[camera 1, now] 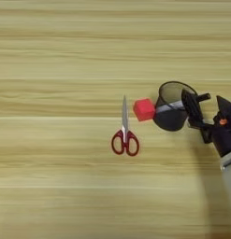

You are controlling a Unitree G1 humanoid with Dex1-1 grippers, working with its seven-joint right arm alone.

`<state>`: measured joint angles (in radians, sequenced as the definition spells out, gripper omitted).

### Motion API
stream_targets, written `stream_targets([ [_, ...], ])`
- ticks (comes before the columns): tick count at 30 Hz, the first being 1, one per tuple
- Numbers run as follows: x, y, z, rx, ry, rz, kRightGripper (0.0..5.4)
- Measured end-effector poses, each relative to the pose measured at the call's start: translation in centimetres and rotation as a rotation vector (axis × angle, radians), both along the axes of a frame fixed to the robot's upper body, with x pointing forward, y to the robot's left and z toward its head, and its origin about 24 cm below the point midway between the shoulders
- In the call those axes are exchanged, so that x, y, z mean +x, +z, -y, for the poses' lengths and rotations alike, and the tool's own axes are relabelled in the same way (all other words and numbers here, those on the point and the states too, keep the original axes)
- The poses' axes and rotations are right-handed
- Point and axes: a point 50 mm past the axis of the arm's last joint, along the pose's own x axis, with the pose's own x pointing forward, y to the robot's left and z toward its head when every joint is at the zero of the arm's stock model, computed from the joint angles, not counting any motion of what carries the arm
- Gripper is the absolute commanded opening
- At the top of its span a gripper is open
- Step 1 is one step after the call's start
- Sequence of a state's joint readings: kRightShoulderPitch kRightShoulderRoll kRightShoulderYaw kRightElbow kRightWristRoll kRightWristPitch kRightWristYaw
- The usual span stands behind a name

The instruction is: Move the objects on the table

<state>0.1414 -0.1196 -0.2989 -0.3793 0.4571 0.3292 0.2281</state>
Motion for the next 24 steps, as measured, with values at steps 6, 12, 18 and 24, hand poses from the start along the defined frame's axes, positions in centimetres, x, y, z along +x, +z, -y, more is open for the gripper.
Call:
stream_targets([
  [6,0.21,-0.14,-0.11,0.01,0.003,0.003,5.38],
  [12,0.33,-0.36,-0.13,0.017,0.007,-0.004,5.38],
  [18,0.38,-0.35,-0.31,0.03,0.026,0.002,5.38],
  [24,0.42,-0.52,-0.38,0.034,0.029,-0.004,5.38],
])
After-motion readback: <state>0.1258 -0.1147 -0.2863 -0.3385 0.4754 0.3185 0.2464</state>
